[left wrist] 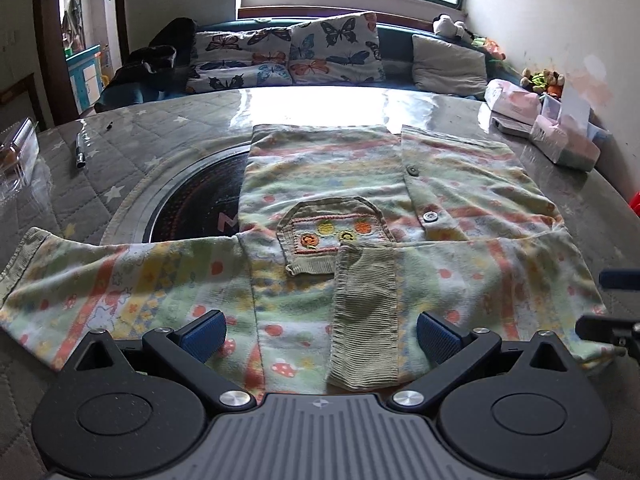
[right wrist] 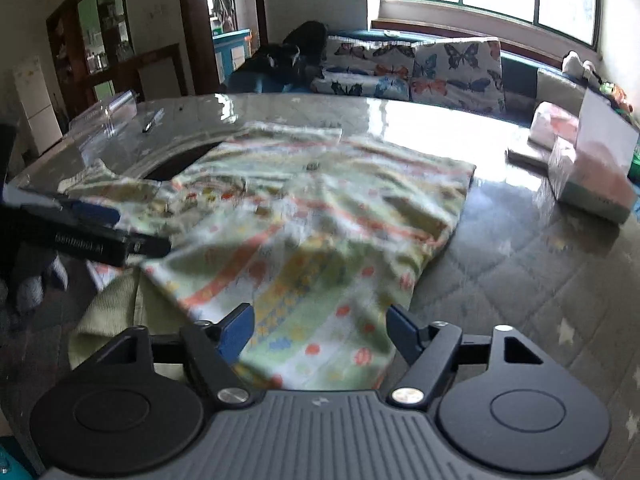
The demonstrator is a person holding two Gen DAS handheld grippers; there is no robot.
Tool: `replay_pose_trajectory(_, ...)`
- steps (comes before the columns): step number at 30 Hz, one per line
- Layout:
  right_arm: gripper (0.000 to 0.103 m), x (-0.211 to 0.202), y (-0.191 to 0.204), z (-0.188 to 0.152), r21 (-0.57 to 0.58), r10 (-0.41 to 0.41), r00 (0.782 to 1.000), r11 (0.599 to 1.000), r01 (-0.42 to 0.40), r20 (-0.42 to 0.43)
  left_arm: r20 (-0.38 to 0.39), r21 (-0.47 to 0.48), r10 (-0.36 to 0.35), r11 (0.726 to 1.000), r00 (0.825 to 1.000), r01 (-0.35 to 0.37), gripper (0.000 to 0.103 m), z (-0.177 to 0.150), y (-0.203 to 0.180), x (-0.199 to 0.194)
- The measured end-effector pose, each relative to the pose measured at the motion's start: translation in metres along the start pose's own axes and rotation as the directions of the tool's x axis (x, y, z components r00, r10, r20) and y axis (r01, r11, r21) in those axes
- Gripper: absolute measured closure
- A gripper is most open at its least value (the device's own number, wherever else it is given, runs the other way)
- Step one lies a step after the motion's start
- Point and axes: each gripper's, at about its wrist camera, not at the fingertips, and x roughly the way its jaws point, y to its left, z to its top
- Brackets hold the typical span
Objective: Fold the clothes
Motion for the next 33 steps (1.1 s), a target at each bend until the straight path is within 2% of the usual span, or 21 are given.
replay_pose_trajectory(5,0.025,0.020,-0.003,0.017,-0.003,-0.009,1.000,1.000,0.009,0.016,0.038,0.024,-0.041,0.999,0.998,0.040,0.000,0.010,-0.010,-0.005)
replay_pose_trajectory(10,0.024,0.044,-0.004,0.023,0.000,-0.014,1.000,1.000,0.014,-0.005,0.002,0.075,-0.029,0.997,1.000,0.029,0.000,0.008,-0.023,0.014)
replay_pose_trajectory(13,0.023,0.054,0.000,0.021,-0.015,-0.031,0.999,0.999,0.030,-0.027,-0.007,0.069,-0.024,0.997,1.000,0.025,0.000,0.006,-0.020,0.021)
replay_pose_trajectory(22,0.022,0.050,0.019,0.035,-0.055,-0.011,1.000,0.998,0.012,0.021,0.018,0.073,-0.047,0.996,0.999,0.046,0.000,0.003,-0.015,0.006)
replay_pose_trajectory(27,0.021,0.068,0.030,0.031,-0.096,-0.019,1.000,0.995,0.017,-0.022,-0.001,0.056,-0.036,0.998,0.999,0.036,0.000,-0.002,-0.010,0.007)
replay_pose_trajectory(33,0.020,0.048,0.043,0.027,-0.132,0.001,1.000,0.991,0.000,0.008,0.034,0.009,0.000,1.000,0.999,0.000,0.000,-0.005,0.013,-0.010)
